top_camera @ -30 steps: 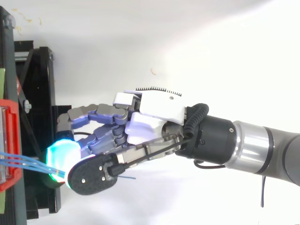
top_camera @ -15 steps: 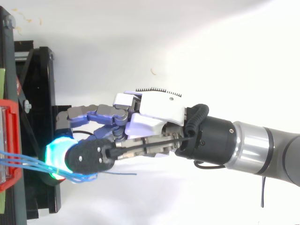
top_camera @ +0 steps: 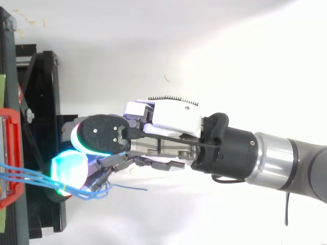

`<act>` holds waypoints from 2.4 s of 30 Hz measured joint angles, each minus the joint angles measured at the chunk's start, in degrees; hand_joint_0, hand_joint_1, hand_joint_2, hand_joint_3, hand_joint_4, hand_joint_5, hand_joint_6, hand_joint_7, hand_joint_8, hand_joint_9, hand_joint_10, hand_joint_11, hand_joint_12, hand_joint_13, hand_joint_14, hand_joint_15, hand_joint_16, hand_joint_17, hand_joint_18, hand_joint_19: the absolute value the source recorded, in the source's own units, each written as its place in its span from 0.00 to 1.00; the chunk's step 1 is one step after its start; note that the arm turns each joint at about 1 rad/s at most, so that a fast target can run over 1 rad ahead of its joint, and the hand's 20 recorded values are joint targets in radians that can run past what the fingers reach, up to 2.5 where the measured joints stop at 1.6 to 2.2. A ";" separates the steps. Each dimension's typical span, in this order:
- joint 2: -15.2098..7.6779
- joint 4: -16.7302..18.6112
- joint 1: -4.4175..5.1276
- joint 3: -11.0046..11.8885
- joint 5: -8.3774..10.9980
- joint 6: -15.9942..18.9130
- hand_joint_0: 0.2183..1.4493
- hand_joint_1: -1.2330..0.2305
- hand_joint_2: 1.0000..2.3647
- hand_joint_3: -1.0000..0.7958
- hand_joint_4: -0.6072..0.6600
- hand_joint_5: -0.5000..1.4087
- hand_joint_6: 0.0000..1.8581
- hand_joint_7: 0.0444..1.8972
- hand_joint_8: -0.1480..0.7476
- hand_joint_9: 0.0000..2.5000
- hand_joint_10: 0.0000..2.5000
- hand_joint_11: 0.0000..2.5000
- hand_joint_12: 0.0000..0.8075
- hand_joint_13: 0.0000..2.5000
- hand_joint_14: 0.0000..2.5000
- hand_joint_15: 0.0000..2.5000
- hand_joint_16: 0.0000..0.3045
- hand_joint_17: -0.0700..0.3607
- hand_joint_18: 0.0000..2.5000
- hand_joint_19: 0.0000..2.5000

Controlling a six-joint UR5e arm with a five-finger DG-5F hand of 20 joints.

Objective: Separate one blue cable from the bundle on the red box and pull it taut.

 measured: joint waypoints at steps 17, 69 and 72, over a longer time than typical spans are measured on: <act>0.00 -1.97 0.01 0.00 -0.06 0.15 0.18 0.24 0.00 0.28 0.65 0.18 0.40 0.61 0.57 0.30 0.00 0.17 0.51 0.21 0.00 0.08 0.19 0.47 0.28 0.17; -7.02 7.93 1.62 0.00 0.08 2.90 0.26 0.33 0.00 0.28 0.64 0.18 0.38 0.61 0.53 0.29 0.00 0.16 0.47 0.20 0.00 0.09 0.17 0.43 0.25 0.19; -7.02 8.01 1.68 0.00 0.04 2.96 0.24 0.36 0.00 0.28 0.65 0.19 0.33 0.65 0.54 0.29 0.00 0.16 0.48 0.21 0.00 0.09 0.17 0.44 0.25 0.19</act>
